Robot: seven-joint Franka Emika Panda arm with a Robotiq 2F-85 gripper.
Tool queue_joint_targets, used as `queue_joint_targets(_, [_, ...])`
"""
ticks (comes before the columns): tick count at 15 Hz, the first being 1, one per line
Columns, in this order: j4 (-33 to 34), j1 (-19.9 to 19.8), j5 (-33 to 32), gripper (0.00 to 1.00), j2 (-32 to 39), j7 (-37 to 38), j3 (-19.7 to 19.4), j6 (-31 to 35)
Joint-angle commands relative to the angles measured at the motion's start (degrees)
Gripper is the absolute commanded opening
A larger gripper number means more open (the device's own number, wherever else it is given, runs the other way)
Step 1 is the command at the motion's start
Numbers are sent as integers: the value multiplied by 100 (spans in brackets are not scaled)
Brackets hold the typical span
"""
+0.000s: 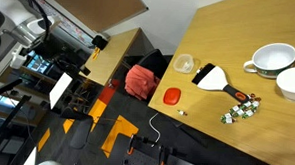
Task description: Put a sweet from the table in the lunchbox
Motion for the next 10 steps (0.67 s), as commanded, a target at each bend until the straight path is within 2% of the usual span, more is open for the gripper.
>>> queue_joint_targets(1, [10,-29,9,100,5,-8,24,-9])
queue_joint_targets(6, [10,-29,9,100,5,-8,24,-9])
queue_joint_targets(10, [-141,-226,-226,100,25,517,56,401])
